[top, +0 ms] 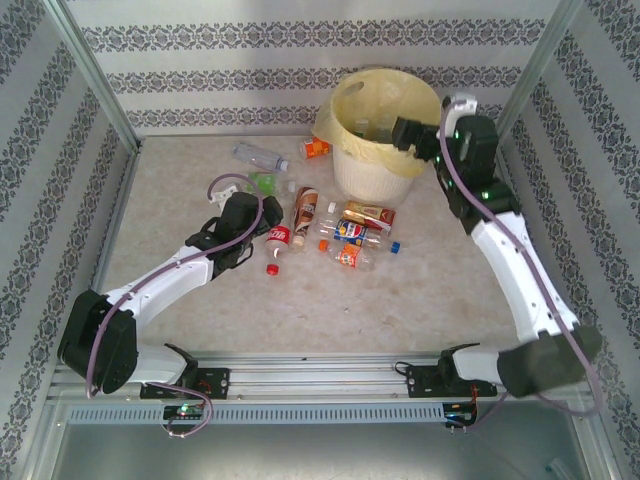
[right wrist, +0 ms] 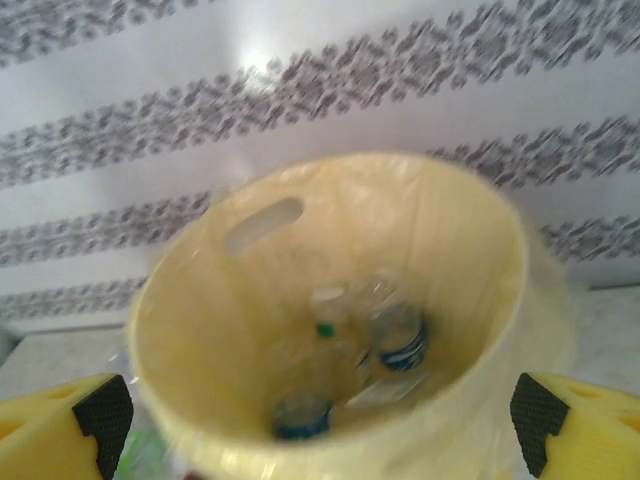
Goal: Put the plastic bottles in the bin
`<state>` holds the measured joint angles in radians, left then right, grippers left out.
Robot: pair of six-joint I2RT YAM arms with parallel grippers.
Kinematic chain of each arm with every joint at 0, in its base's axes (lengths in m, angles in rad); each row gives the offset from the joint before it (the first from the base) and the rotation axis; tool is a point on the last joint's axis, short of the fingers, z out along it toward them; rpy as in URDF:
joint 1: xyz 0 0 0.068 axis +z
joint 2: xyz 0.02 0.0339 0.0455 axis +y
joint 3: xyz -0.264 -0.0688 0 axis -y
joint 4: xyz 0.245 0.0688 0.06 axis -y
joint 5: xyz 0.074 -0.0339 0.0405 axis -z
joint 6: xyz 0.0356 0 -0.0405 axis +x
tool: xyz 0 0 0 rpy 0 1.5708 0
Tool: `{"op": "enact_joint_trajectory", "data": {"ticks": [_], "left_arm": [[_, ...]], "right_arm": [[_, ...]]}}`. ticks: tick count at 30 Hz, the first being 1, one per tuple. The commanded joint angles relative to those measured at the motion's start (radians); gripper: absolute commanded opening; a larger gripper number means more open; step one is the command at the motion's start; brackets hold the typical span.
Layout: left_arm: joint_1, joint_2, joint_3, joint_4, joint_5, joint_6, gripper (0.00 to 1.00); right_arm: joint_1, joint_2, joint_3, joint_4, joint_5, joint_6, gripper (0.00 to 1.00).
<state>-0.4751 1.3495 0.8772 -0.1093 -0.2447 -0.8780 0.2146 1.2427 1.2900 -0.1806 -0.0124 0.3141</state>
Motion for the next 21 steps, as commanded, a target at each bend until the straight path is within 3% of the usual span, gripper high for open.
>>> {"op": "enact_joint_trajectory", "data": {"ticks": [1, 7, 10, 13, 21], "left_arm": [[0.015, 0.007, 0.008, -0.054, -0.020, -0.073, 0.99], [0.016, 0.001, -0.014, -0.061, -0.028, -0.135, 1.00], [0.016, 0.008, -0.021, -0.061, -0.030, -0.149, 0.99], [0.018, 0.015, -0.020, -0.064, -0.030, -0.154, 1.00], [0.018, 0.018, -0.025, -0.087, -0.040, -0.165, 1.00]], "right_arm": [[0.026, -0.087, -0.156, 0.062, -0.127, 0.084, 0.98], [0.100, -0.165, -0.384, 0.095, -0.167, 0.163, 0.98], [0.181, -0.141, -0.444, 0.101, -0.134, 0.113, 0.98], [0.262, -0.078, -0.476, 0.105, -0.014, 0.046, 0.98], [0.339, 0.159, -0.417, 0.066, -0.016, -0.057, 0.98]]}}
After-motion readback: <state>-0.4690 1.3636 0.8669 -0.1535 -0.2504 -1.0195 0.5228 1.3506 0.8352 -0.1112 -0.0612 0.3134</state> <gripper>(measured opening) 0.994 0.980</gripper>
